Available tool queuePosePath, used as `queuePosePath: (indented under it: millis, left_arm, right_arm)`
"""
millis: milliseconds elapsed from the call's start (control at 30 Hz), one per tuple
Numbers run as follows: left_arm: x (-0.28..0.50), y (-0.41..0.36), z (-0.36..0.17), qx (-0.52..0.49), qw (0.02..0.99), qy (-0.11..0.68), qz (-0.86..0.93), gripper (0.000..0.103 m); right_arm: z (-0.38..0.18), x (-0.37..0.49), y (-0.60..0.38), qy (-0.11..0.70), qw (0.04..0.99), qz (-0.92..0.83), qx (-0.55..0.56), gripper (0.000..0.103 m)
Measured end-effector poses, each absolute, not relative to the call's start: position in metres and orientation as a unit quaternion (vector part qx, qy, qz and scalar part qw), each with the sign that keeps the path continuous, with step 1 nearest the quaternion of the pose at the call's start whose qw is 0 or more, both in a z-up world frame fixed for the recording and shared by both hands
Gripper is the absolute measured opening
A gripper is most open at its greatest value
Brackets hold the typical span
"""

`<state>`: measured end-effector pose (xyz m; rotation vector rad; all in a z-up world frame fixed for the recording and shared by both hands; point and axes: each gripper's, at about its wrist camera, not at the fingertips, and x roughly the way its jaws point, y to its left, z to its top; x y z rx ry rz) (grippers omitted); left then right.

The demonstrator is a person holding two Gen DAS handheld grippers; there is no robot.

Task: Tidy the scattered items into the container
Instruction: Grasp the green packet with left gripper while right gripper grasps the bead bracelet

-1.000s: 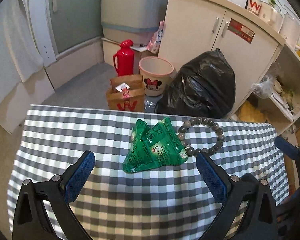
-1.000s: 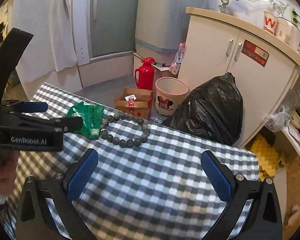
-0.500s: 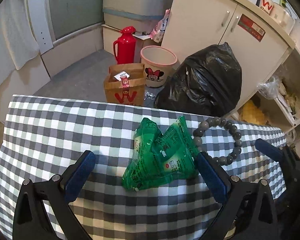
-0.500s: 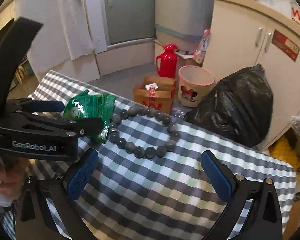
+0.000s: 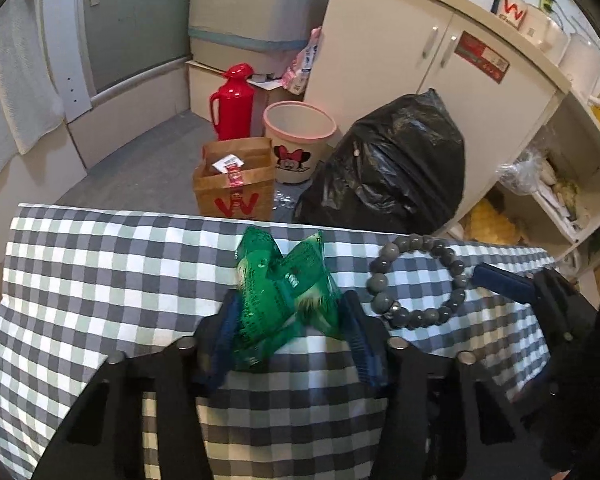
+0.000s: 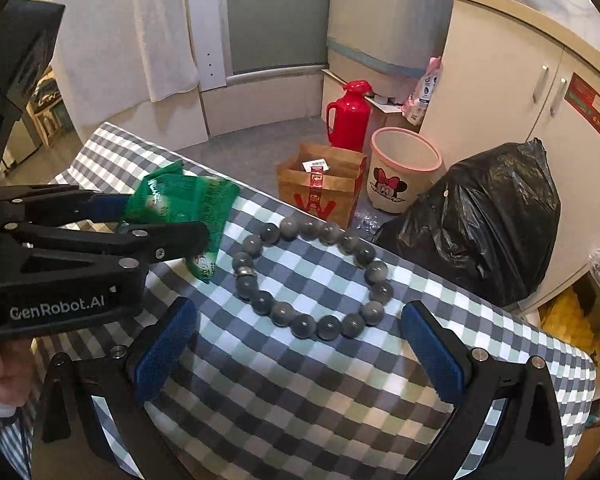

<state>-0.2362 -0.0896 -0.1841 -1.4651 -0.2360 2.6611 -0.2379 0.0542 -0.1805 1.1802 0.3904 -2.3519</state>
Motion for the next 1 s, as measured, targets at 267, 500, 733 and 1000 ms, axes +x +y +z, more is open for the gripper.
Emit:
queuePosePath:
  millis: [267,500,733,1000]
  left_arm:
    - [-0.229,-0.087,-0.178,-0.476,0.073,-0.070,0.874,0.027]
    - [-0.223,-0.093,-0.174,-0.471,0.080,-0.076,0.875,0.023]
    - [-0.213,-0.110,-0.160,-0.456,0.062,-0.083,0.884,0.024]
    - [-0.199,-0.125,-0.145,-0.437,0.048,-0.085,0.894,0.024]
  right_arm:
    - [-0.182,-0.248,0.040,0.151,0.220,-0.855,0.445,0.103]
    - [-0.184,-0.249,0.040,0.145,0.211,-0.861,0.438,0.084]
    - [-0.179,-0.239,0.027,0.161,0.225,-0.856,0.437,0.042]
    - [-0.175,-0.225,0.024,0.161,0.235,-0.845,0.452,0.023]
